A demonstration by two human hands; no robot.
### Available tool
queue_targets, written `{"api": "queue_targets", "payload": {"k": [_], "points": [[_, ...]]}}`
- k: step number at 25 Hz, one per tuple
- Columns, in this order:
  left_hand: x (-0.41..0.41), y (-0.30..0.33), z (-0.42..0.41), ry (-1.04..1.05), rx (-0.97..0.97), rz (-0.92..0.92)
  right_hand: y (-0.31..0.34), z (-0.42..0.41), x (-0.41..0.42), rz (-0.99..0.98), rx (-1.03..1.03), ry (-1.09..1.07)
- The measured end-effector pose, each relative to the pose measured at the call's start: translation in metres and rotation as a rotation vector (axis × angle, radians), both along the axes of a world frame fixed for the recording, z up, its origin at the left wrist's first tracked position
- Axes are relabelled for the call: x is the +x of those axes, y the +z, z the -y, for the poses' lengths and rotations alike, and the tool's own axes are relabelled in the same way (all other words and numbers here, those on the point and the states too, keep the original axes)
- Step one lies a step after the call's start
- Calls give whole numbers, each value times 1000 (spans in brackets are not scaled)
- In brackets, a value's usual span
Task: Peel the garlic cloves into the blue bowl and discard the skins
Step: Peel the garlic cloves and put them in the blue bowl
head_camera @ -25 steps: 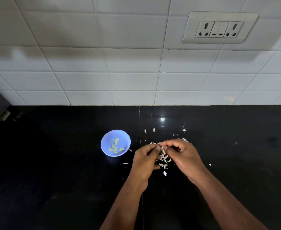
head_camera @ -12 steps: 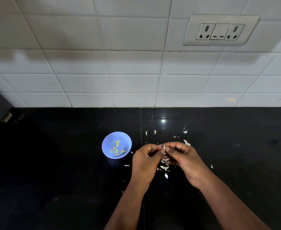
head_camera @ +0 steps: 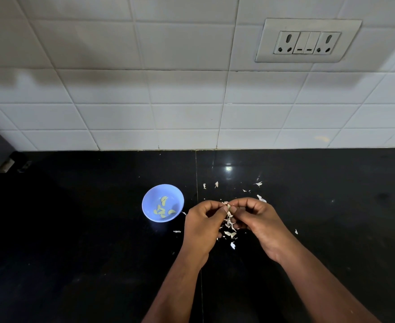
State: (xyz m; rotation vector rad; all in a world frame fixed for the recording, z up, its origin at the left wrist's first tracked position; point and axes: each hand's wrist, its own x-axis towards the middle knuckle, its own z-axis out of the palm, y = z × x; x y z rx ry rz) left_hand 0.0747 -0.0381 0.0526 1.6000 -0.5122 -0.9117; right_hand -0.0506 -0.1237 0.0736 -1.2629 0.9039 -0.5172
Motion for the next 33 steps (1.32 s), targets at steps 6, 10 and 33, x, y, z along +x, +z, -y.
{"api": "queue_targets", "payload": {"k": [6, 10, 33], "points": [[-3, 1, 1, 36, 15, 86, -1, -7, 4, 32, -17, 15], [-4, 6, -1, 43, 16, 0, -10, -11, 9, 85, 57, -15], [16, -4, -16, -44, -75, -39, -12, -32, 23, 100, -49, -263]]}}
